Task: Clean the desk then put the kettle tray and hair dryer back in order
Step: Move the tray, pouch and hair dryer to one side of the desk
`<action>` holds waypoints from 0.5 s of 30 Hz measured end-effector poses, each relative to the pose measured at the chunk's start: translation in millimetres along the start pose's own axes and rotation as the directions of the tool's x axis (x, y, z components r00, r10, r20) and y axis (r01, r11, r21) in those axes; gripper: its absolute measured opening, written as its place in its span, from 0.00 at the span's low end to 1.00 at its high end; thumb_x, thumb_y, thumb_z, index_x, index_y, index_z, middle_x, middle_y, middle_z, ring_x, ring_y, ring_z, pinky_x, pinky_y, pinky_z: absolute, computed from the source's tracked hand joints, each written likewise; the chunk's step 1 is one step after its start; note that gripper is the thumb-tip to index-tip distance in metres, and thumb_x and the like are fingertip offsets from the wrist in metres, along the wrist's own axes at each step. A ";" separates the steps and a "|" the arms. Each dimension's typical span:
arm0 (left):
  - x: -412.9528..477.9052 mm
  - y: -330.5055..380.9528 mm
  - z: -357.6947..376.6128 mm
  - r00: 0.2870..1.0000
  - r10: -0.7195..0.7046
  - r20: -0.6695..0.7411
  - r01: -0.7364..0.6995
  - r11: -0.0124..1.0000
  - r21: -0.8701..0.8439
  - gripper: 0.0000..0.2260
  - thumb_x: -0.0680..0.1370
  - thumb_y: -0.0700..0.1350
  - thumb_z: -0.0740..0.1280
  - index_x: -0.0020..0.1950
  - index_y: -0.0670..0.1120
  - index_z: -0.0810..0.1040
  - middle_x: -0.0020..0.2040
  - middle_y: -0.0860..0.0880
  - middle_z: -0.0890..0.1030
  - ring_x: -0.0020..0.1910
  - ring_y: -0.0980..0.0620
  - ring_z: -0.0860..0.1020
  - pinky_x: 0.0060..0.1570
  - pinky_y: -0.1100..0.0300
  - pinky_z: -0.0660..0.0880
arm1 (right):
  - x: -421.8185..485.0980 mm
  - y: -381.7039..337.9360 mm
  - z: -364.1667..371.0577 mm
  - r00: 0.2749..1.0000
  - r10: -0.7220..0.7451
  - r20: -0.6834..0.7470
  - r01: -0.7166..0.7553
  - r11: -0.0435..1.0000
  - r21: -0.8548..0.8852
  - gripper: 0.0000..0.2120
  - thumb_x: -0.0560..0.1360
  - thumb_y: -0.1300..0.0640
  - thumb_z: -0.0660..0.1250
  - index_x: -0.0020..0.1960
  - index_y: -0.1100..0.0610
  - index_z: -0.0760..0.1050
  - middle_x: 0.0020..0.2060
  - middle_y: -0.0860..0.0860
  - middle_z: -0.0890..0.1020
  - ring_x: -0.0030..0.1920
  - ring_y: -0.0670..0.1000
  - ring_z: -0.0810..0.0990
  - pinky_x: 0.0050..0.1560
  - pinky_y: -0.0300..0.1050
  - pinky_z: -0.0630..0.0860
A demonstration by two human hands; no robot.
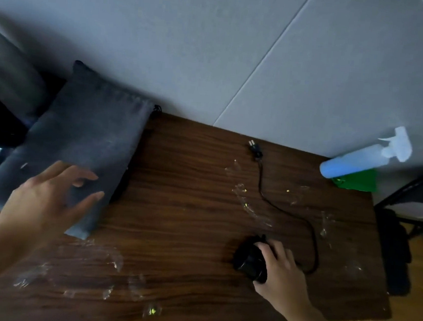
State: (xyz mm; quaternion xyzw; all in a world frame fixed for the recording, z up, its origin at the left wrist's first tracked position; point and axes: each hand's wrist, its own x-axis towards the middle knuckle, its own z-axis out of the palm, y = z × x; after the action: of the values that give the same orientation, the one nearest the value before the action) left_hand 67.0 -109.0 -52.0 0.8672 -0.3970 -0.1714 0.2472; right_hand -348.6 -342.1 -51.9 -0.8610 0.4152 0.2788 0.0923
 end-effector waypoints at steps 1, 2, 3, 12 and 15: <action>1.8 2.1 1.4 1.000 0.010 -0.014 -0.010 1.000 -0.010 0.10 0.75 0.63 0.67 0.54 0.65 0.74 0.48 0.60 0.73 0.43 0.51 0.79 0.40 0.45 0.80 | 1.3 0.5 -0.6 1.000 -0.005 0.002 0.005 1.000 0.002 0.39 0.68 0.42 0.74 0.74 0.39 0.61 0.70 0.44 0.61 0.70 0.52 0.68 0.50 0.43 0.83; 3.1 4.0 3.0 0.999 0.025 -0.026 -0.025 0.999 -0.020 0.10 0.75 0.61 0.68 0.54 0.62 0.75 0.49 0.61 0.73 0.42 0.51 0.79 0.39 0.45 0.80 | 3.0 2.1 -1.3 1.000 -0.006 0.014 0.006 1.000 0.006 0.42 0.69 0.41 0.73 0.77 0.37 0.55 0.74 0.45 0.58 0.73 0.53 0.65 0.54 0.44 0.83; 4.0 7.0 4.2 0.999 0.044 -0.029 -0.045 0.999 -0.025 0.11 0.75 0.61 0.68 0.55 0.60 0.76 0.50 0.62 0.73 0.42 0.52 0.79 0.39 0.46 0.80 | 5.4 3.7 -3.7 0.999 -0.001 0.040 0.001 1.000 0.013 0.47 0.69 0.40 0.73 0.78 0.35 0.48 0.77 0.46 0.55 0.75 0.53 0.62 0.56 0.46 0.82; -1.8 57.6 10.4 0.977 0.165 0.136 -0.155 0.985 -0.079 0.17 0.73 0.59 0.71 0.60 0.64 0.72 0.51 0.66 0.69 0.43 0.64 0.76 0.38 0.58 0.76 | 23.5 4.4 -26.1 0.987 -0.010 0.157 0.028 0.993 -0.111 0.55 0.64 0.38 0.75 0.79 0.36 0.42 0.71 0.46 0.64 0.69 0.53 0.68 0.52 0.49 0.80; -3.0 76.7 11.8 0.960 0.165 0.224 -0.141 0.983 -0.120 0.21 0.72 0.66 0.64 0.63 0.63 0.72 0.55 0.68 0.70 0.50 0.68 0.75 0.46 0.59 0.79 | 19.4 -3.1 -41.8 0.988 0.040 0.151 -0.023 0.993 -0.112 0.54 0.63 0.38 0.75 0.78 0.36 0.43 0.69 0.46 0.65 0.68 0.53 0.67 0.51 0.49 0.81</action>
State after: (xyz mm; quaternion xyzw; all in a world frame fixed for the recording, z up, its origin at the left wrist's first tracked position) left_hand 13.0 -153.3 -18.0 0.7938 -0.4797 -0.2726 0.2557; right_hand -319.7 -369.3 -28.3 -0.8342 0.4046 0.3679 0.0716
